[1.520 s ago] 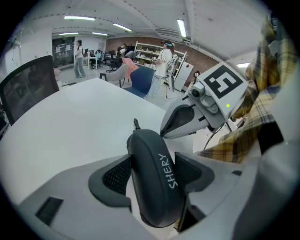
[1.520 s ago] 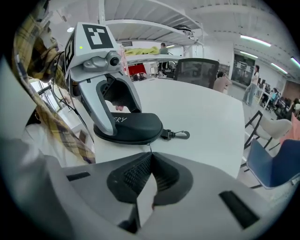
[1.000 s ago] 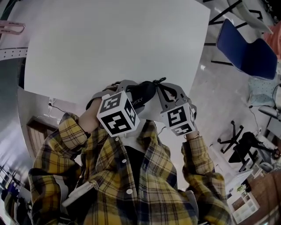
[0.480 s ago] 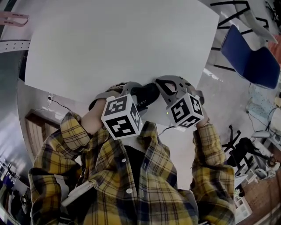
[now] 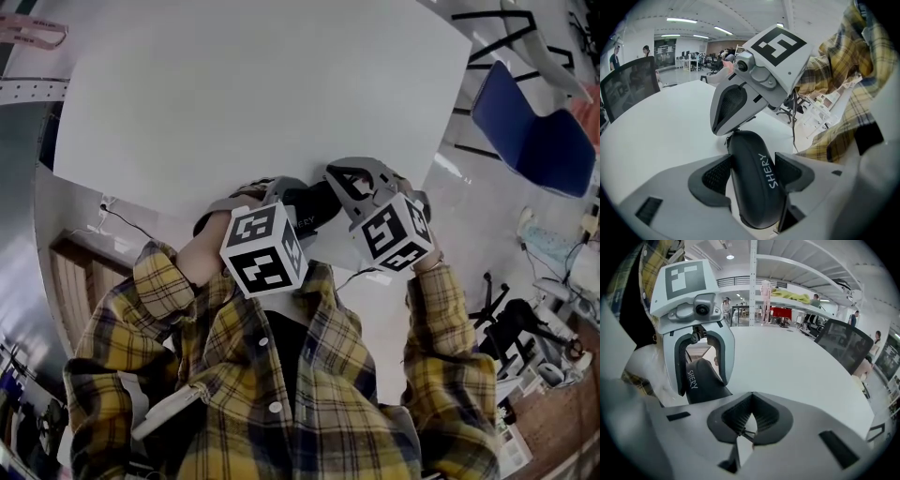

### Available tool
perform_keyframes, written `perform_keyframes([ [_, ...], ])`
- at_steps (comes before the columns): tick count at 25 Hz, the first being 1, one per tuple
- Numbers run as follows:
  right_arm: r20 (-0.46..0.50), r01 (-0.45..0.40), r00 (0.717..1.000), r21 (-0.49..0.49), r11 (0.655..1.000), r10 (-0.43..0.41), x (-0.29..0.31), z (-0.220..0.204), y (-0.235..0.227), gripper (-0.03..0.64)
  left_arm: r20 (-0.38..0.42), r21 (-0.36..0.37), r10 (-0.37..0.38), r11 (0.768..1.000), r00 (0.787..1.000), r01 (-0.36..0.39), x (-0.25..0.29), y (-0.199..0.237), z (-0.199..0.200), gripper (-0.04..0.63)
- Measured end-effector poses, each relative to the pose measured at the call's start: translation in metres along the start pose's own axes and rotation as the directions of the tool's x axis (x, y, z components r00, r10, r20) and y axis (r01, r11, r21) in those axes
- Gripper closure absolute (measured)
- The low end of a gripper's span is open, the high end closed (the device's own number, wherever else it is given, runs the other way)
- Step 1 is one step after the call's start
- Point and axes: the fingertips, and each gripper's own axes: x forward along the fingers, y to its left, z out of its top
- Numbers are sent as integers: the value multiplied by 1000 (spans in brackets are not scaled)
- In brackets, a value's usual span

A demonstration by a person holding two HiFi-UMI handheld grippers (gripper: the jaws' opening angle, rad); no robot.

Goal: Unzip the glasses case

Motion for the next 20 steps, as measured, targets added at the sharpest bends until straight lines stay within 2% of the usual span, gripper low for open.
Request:
perform_keyframes([
  [7,17,119,993,89,989,-121,-25,7,-10,618,57,47,38,998,998,-41,-19,8,8,290],
  [10,58,165,982,192,967,-179,-48,15,-8,618,137,-20,40,999,990,-37,-41,6,20,290],
  [12,107,195,966,291,937,-234,-69,25,-10,618,227,-76,37,997,973,-20,-62,1,37,304],
  [13,136,210,953,344,915,-270,-82,32,-13,618,280,-101,46,995,959,-18,-75,1,49,326],
  [15,186,238,919,441,865,-348,-111,48,-20,618,392,-144,83,989,916,-28,-103,1,73,376],
  [17,227,273,874,501,821,-429,-143,68,-26,618,491,-178,127,983,862,-43,-133,0,98,426],
  [20,283,324,795,549,770,-536,-188,102,-30,618,602,-214,178,975,778,-58,-178,-6,128,467],
])
